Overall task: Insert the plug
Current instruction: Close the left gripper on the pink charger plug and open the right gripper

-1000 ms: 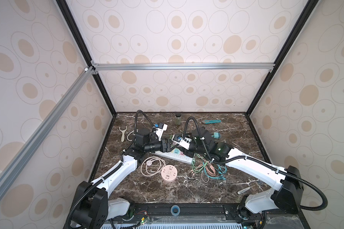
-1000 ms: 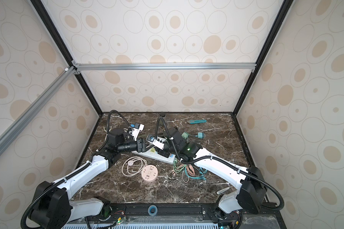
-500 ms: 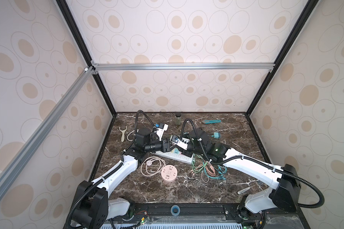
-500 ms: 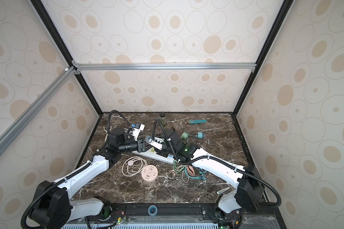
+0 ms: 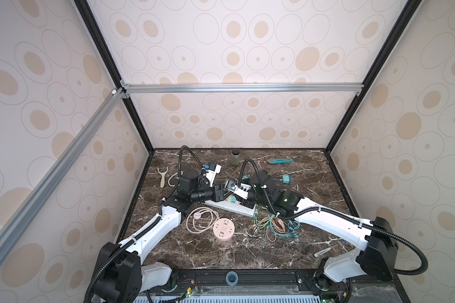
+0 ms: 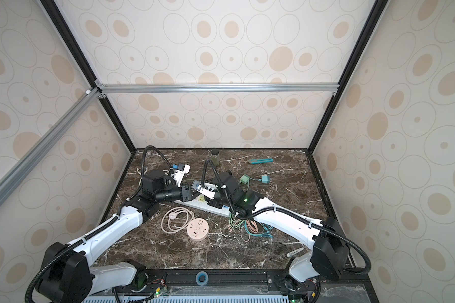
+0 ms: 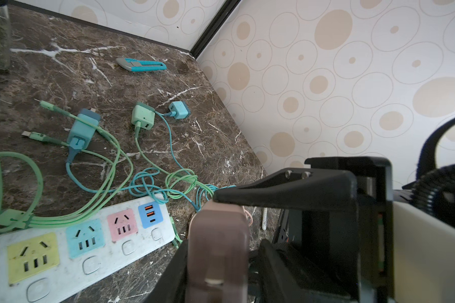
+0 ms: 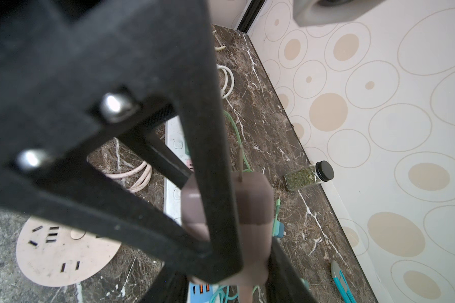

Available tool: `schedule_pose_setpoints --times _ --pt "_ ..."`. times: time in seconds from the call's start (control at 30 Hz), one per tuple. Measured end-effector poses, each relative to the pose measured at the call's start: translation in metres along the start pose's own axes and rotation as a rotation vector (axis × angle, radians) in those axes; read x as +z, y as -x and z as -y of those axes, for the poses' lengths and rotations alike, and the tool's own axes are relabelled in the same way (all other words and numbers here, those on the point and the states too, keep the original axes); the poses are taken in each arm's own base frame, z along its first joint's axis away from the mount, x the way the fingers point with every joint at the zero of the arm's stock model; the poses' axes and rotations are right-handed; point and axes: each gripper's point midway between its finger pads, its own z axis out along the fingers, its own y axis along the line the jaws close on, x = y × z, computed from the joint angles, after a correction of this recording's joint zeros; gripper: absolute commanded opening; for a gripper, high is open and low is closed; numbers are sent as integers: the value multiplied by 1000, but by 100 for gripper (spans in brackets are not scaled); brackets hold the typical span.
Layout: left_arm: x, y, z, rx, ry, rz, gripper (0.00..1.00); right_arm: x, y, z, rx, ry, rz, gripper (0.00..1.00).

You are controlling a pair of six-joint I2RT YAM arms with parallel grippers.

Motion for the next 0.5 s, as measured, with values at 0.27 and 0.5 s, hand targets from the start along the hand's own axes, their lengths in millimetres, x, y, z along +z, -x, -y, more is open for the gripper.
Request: schedule_pose_setpoints --times 0.27,0.5 --pt "0 1 -3 4 19 4 34 1 -4 0 -1 -14 -1 25" --pt "0 1 -4 18 27 5 20 2 -4 0 5 -17 2 29"
